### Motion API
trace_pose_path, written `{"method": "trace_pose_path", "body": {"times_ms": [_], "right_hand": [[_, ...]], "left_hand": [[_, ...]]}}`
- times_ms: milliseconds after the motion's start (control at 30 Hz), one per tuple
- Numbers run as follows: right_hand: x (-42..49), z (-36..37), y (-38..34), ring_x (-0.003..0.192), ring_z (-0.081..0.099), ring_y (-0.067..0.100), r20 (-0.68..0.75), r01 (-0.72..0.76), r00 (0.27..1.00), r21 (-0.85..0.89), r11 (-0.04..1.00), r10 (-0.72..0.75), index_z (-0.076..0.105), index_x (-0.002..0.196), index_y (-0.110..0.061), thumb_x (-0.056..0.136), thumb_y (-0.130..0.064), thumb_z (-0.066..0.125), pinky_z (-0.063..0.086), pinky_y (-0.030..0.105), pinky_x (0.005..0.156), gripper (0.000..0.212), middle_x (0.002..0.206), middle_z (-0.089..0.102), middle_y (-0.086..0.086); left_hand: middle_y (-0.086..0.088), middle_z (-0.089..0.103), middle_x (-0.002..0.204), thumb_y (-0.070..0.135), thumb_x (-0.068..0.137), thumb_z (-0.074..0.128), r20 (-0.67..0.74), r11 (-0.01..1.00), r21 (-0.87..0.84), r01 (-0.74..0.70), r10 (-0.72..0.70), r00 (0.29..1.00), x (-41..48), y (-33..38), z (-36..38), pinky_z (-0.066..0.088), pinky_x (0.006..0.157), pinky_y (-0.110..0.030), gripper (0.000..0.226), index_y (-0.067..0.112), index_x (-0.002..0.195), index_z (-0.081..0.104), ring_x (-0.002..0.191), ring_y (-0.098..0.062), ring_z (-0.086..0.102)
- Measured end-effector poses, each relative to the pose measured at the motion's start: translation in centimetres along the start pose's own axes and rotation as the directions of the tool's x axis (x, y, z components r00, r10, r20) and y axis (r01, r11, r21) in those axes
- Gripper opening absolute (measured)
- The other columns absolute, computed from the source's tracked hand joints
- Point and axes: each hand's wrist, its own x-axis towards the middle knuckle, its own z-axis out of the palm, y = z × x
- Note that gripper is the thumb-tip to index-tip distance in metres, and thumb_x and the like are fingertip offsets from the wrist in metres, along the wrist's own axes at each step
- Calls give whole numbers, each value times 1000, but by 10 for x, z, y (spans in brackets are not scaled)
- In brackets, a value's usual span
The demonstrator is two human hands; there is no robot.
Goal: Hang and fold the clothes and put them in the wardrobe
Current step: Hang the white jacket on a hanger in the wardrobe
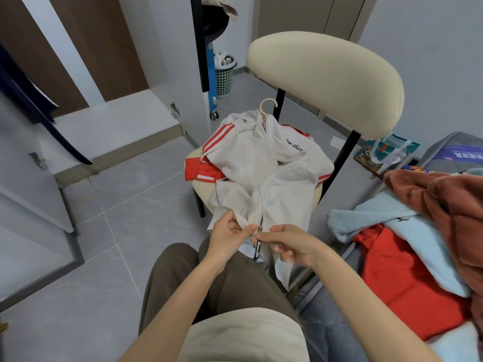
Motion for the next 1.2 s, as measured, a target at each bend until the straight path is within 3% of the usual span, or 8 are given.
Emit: {"method": "trace_pose_path", "body": {"times_ms": [200, 400, 600, 667, 800, 933, 1033, 1200], "right_hand": [[-2, -5, -8, 43, 42, 7, -113, 150, 982, -18, 989, -151, 57, 112, -12, 81, -14, 75, 33, 17, 39, 36, 90, 75, 7], [6, 1, -20, 41, 40, 4, -103, 156, 984, 133, 979, -143, 66, 100, -9, 88, -4, 65, 33, 14, 38, 13, 74, 71, 3], [7, 0, -34, 47, 44, 4, -45, 214, 975, -69, 974, -218, 66, 101, -12, 90, -6, 61, 40, 16, 46, 13, 70, 67, -2], [7, 1, -35, 53, 49, 2, -6, 296, 950, -308, 904, -313, 65, 103, -14, 93, -7, 54, 44, 16, 52, 16, 71, 62, -4], [5, 3, -26, 68, 54, 4, 90, 376, 882, -725, 577, -462, 61, 102, -13, 99, -23, 49, 46, 21, 66, 16, 75, 60, -7], [2, 3, -22, 60, 57, 8, 140, 446, 834, -740, 503, -533, 65, 92, -9, 96, -21, 58, 49, 16, 60, 14, 67, 65, -5], [3, 4, -23, 55, 56, 1, 105, 474, 783, -739, 479, -613, 65, 89, -14, 96, -21, 57, 44, 12, 56, 13, 67, 64, -6], [7, 8, -23, 61, 56, 2, 71, 486, 736, -748, 452, -674, 66, 92, -11, 96, -18, 55, 43, 13, 61, 14, 76, 66, -3]], "left_hand": [[-31, 64, 103, 8, 84, 73, 24, 999, 33, 15, -16, 1000, -1, -2, -2, 50, 91, -50, 39, -12, 109, 51, 100, -42, 62], [-19, 69, 106, 7, 85, 71, 52, 997, -9, 80, -79, 995, -1, -1, -5, 53, 94, -43, 37, -7, 115, 54, 102, -29, 66], [-19, 69, 106, 8, 85, 71, 67, 990, -36, 137, -134, 989, 3, 6, -8, 57, 78, -23, 34, -2, 114, 56, 92, -21, 68], [-17, 69, 110, 7, 87, 69, 49, 983, -99, 154, -150, 987, 5, 7, -10, 56, 83, -26, 33, 1, 116, 56, 98, -22, 68], [-12, 66, 111, 4, 92, 62, 52, 921, -329, 207, -201, 978, 4, 7, -11, 56, 85, -25, 28, 7, 119, 55, 102, -19, 66], [-4, 66, 91, 12, 94, 60, 44, 939, -290, 187, -183, 982, 2, 3, -8, 56, 79, -20, 20, 10, 114, 58, 80, -10, 62], [6, 67, 87, 24, 93, 63, 63, 978, -144, 149, -142, 988, -2, 0, -3, 55, 75, -19, 22, 13, 111, 63, 78, -3, 62], [0, 69, 86, 23, 94, 61, 35, 998, -20, 67, -66, 997, -3, 0, -6, 53, 71, -16, 14, 12, 101, 65, 78, -5, 65]]}}
